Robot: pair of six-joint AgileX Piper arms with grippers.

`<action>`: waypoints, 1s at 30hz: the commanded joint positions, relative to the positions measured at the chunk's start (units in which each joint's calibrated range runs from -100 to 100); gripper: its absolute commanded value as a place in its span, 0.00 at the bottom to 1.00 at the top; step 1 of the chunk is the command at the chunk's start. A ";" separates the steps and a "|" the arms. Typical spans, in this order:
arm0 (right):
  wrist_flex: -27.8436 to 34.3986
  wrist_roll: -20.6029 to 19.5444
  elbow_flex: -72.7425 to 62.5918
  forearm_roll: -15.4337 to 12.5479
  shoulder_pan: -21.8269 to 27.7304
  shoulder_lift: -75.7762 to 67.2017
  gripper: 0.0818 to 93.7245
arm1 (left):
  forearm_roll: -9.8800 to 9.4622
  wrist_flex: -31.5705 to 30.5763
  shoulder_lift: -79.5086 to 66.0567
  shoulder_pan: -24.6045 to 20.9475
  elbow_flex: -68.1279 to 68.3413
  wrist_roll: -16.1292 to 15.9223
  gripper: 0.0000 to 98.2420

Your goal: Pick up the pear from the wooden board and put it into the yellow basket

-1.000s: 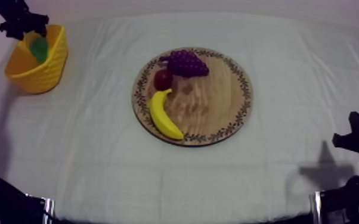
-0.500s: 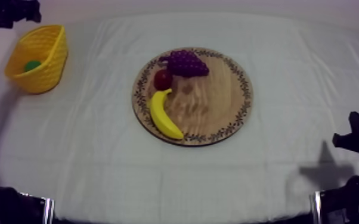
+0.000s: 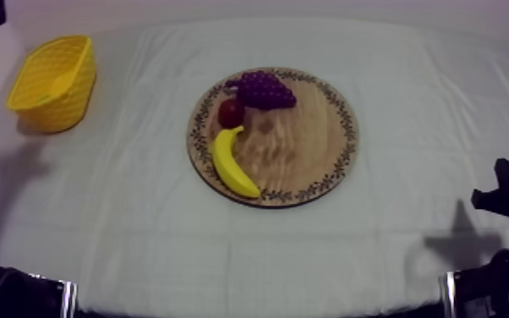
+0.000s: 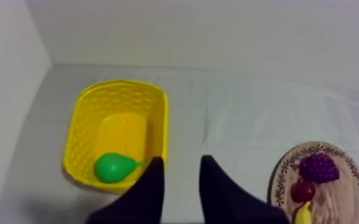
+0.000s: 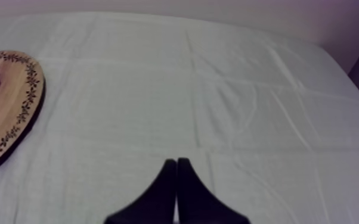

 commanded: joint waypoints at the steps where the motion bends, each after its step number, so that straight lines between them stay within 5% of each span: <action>1: -0.02 0.00 0.00 0.02 0.00 0.00 0.00 | 1.58 -3.52 -15.11 -0.90 14.20 -0.54 0.10; 9: -0.02 -0.01 0.00 0.02 0.00 0.00 0.00 | 3.33 -15.46 -31.75 -2.02 41.77 -1.02 0.01; 12: -0.02 -0.01 0.00 0.02 0.00 0.00 0.00 | 5.55 -19.56 -36.86 -3.19 51.02 -3.18 0.00; 18: -0.02 -0.01 0.00 0.02 0.00 0.00 0.00 | 7.47 -22.81 -44.65 -4.54 63.26 -5.21 0.00; 24: -0.02 -0.01 0.00 0.02 -0.01 0.00 0.00 | 4.76 -20.65 -53.17 -4.11 66.79 -3.51 0.00; 30: -0.02 -0.01 0.00 0.02 0.00 0.00 0.00 | 3.81 -23.73 -57.27 -4.21 68.31 2.81 0.00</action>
